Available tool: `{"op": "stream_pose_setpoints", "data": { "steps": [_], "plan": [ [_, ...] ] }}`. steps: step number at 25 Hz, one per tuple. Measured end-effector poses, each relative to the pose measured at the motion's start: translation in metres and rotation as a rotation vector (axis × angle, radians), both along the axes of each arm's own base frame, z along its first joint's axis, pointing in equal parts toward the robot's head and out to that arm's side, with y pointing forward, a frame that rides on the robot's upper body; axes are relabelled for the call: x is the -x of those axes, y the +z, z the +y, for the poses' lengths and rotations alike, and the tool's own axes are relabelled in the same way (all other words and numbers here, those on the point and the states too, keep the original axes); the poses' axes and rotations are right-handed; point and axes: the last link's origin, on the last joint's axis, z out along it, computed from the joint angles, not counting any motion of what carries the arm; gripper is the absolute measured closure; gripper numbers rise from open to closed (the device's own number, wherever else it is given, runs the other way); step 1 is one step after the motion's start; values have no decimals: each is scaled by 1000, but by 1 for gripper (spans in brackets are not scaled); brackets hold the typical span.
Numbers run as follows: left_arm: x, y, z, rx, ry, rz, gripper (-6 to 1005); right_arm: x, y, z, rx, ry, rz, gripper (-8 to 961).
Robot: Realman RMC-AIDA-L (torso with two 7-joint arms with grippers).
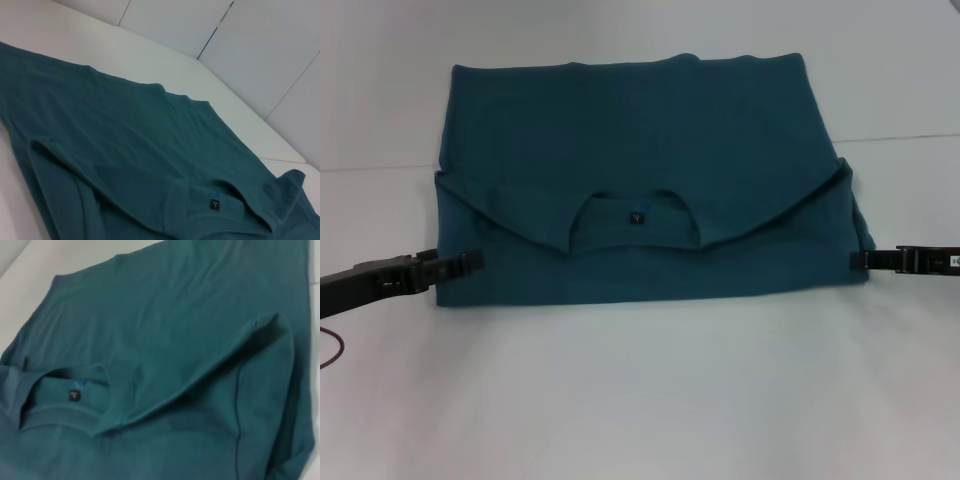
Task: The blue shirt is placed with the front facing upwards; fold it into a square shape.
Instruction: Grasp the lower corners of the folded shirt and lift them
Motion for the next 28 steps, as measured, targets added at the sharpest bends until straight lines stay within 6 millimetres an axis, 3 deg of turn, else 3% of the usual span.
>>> {"op": "stream_pose_setpoints", "data": {
  "steps": [28],
  "plan": [
    [1,0,0,-2,3,3,114,15,-33,19,6,7,-34,397]
  ]
}}
